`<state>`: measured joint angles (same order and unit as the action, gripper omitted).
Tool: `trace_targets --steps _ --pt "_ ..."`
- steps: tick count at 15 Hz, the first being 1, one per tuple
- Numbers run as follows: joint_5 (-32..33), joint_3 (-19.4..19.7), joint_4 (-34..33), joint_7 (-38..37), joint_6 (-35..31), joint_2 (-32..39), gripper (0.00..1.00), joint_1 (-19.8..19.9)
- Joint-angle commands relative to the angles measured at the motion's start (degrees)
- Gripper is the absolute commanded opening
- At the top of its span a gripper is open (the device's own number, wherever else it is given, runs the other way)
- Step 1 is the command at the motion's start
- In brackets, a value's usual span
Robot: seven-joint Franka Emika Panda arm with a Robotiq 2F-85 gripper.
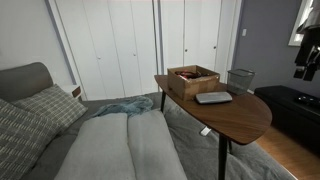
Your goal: Pick up the white marker and put it in the gray pen holder
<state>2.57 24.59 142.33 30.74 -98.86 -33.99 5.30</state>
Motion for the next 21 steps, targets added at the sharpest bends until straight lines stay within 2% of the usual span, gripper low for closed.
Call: trace_targets --steps 1,8,9,11,15,17,19,20,21 --pt "-0.68 -1.23 -0.05 0.68 0.03 0.38 1.0 1.43" --pt "-0.68 -1.23 -0.05 0.68 0.03 0.38 1.0 1.43" --pt "-2.95 -1.81 1.58 1.29 -2.92 -1.71 1.0 0.16" --pt "-7.29 -4.68 4.12 1.97 -7.43 -4.54 1.0 -2.49" --pt "-14.19 -14.04 8.56 0.74 -16.42 -7.89 1.0 -9.8" --pt "-17.76 -18.58 8.03 -1.27 -20.51 -9.23 1.0 -14.55" --pt "-19.51 -22.38 3.87 -4.67 -23.83 -9.16 1.0 -18.25" --pt "-20.46 -23.4 1.49 -6.32 -25.65 -8.59 1.0 -19.84" --pt "-17.76 -21.35 4.5 -4.55 -24.15 -7.69 1.0 -18.72"
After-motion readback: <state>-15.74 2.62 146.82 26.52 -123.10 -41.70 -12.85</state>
